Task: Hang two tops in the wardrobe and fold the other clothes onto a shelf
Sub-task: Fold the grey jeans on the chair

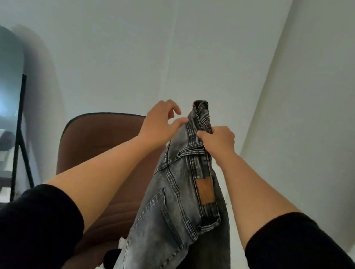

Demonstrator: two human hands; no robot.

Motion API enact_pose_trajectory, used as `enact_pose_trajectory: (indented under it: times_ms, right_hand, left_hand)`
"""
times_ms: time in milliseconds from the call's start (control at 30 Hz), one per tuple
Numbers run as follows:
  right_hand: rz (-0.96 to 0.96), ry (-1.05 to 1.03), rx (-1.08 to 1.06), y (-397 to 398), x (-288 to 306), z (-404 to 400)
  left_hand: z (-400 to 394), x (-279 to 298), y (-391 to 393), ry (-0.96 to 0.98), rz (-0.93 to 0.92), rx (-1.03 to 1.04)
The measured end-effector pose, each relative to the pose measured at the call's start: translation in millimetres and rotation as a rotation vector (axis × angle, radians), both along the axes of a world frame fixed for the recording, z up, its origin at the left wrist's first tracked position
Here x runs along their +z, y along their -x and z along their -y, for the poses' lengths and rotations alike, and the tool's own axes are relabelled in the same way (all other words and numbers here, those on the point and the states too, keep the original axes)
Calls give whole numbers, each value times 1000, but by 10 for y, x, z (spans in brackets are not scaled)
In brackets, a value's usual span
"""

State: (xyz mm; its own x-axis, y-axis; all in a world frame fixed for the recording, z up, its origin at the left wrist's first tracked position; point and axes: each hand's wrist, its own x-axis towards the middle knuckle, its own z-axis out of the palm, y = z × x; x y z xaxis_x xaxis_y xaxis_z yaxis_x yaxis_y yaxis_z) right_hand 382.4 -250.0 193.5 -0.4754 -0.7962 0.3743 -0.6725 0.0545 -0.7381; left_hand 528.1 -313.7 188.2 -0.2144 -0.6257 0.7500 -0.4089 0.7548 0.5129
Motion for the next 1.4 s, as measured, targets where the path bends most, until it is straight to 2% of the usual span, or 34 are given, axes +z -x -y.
enact_pose_trajectory:
  times_ms: [67, 133, 267, 333, 467, 533, 633, 767, 900, 1133, 1200, 1300, 1400]
  right_hand:
    - [80, 32, -53, -27, 92, 53]
    - [145, 75, -86, -75, 187, 98]
    - [273, 142, -143, -141, 348, 176]
    - [350, 173, -162, -142, 382, 202]
    - [494, 240, -201, -148, 434, 212]
    - [577, 266, -213, -180, 469, 202]
    - [690, 298, -217, -263, 523, 177]
    - [754, 356, -222, -365, 545, 168]
    - [686, 368, -199, -400, 500, 173]
    - [406, 319, -209, -272, 370, 165]
    - [349, 303, -226, -212, 335, 150]
    - [213, 270, -219, -150, 299, 97]
    - [92, 262, -187, -82, 259, 47]
  left_hand:
    - [-49, -132, 2, -33, 68, -12]
    - [-109, -250, -5, -145, 158, -121]
    - [-154, -360, -40, -210, 107, -181]
    - [-141, -370, -80, -163, 169, -148]
    - [-125, -569, -218, 12, 482, -37]
    - [-121, -737, -254, 74, 553, 9]
    - [-144, -921, -251, 181, 549, 79]
    - [-313, -1099, -134, 377, 404, 51]
    - [-361, -1245, -29, 482, 394, 161]
    - [-197, -1044, -267, 384, 359, 127]
    - [-228, -857, -333, 289, 252, 146]
    - [-240, -529, -433, -33, -39, 253]
    - [-190, -253, -433, -173, -167, 299]
